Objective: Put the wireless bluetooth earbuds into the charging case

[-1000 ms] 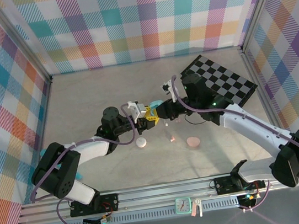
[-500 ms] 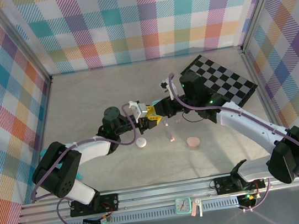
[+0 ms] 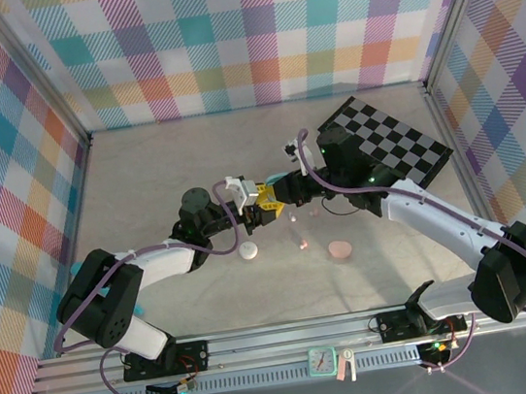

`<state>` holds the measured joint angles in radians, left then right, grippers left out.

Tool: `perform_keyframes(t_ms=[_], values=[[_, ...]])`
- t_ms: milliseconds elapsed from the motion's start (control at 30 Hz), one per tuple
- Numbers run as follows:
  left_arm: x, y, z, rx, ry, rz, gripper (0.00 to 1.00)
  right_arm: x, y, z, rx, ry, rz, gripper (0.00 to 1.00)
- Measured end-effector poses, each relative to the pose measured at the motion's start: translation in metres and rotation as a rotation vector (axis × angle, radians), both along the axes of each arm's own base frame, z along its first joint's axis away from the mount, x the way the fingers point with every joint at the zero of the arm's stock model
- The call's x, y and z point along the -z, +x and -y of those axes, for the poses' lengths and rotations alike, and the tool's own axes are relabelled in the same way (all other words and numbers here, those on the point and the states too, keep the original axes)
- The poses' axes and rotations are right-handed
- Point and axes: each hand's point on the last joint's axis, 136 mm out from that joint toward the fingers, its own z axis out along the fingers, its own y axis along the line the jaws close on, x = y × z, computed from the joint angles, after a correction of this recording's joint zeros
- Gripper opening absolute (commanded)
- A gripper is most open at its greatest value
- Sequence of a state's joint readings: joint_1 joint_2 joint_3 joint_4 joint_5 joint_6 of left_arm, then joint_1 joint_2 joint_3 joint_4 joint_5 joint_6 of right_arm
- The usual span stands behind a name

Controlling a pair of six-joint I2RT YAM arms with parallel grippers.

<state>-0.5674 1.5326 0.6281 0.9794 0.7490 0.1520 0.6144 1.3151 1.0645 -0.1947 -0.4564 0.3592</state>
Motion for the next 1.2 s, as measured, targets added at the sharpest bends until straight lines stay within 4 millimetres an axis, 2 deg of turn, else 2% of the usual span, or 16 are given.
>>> perform_keyframes(t_ms=[267, 700, 1033, 1200], values=[[0.0, 0.001, 0.0, -0.008, -0.001, -0.007, 0.33, -0.001, 0.001, 0.0, 0.003, 0.004, 0.006, 0.3], [0.0, 0.003, 0.0, -0.008, -0.006, -0.005, 0.33, -0.004, 0.001, 0.004, 0.023, -0.003, 0.019, 0.39], [-0.006, 0.003, 0.001, -0.007, -0.026, 0.01, 0.33, -0.023, -0.006, 0.009, 0.023, 0.024, 0.059, 0.47], [-0.006, 0.003, 0.0, -0.009, -0.025, 0.011, 0.33, -0.043, -0.018, 0.015, 0.008, 0.056, 0.113, 0.49]])
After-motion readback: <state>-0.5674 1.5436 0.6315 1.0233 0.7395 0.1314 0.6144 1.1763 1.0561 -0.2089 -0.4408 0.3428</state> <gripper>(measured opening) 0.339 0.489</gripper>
